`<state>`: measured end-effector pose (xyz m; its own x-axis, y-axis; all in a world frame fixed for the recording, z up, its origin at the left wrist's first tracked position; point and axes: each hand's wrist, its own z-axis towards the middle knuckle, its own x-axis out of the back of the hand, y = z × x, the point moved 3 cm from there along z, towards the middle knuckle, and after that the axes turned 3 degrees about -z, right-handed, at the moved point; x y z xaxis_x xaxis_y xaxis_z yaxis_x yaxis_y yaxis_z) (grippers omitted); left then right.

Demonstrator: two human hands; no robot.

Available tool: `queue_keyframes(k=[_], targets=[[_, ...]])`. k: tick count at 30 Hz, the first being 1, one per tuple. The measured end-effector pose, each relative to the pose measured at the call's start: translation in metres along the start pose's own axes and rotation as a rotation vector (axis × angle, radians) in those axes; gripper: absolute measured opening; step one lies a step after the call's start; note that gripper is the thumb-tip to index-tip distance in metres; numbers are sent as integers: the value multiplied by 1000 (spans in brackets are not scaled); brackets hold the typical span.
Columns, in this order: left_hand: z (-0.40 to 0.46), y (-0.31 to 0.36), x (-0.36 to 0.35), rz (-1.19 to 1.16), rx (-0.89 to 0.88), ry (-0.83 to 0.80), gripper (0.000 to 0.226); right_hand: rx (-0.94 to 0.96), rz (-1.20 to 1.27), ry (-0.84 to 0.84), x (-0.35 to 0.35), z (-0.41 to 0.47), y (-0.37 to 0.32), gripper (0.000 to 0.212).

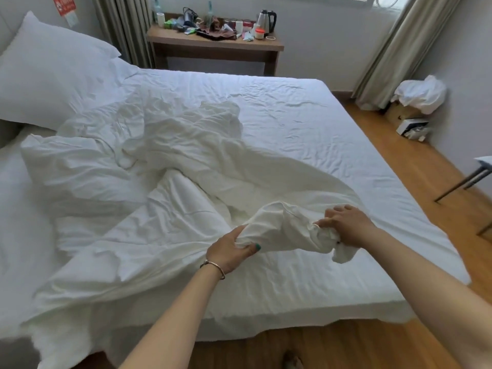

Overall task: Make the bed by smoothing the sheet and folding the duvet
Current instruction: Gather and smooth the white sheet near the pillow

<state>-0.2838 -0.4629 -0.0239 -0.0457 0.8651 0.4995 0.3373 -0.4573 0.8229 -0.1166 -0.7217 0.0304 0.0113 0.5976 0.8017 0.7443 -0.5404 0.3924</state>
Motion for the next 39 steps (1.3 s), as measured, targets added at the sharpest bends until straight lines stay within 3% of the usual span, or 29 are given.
queue_keyframes(k=[5, 12, 20, 24, 29, 32, 36, 39], targets=[[33, 49, -118, 165, -10, -90, 55, 22, -68, -134, -86, -35, 105, 41], [47, 117, -303, 252, -48, -314, 59, -188, 19, -299, -207, -117, 245, 44], [69, 92, -365, 441, 1, -517, 68, -177, 250, -302, -307, -111, 244, 67], [93, 111, -390, 400, 27, -609, 71, -261, 588, -334, -331, -103, 251, 74], [161, 161, -441, 373, -47, -468, 63, -395, 891, -263, -358, -80, 266, 71], [210, 182, -474, 355, -50, -403, 68, -413, 918, -273, -379, -68, 271, 75], [250, 212, -507, 485, -59, -384, 74, -397, 890, -272, -396, -68, 285, 77], [255, 233, -521, 580, -28, -405, 76, -425, 1004, -282, -405, -76, 297, 79]])
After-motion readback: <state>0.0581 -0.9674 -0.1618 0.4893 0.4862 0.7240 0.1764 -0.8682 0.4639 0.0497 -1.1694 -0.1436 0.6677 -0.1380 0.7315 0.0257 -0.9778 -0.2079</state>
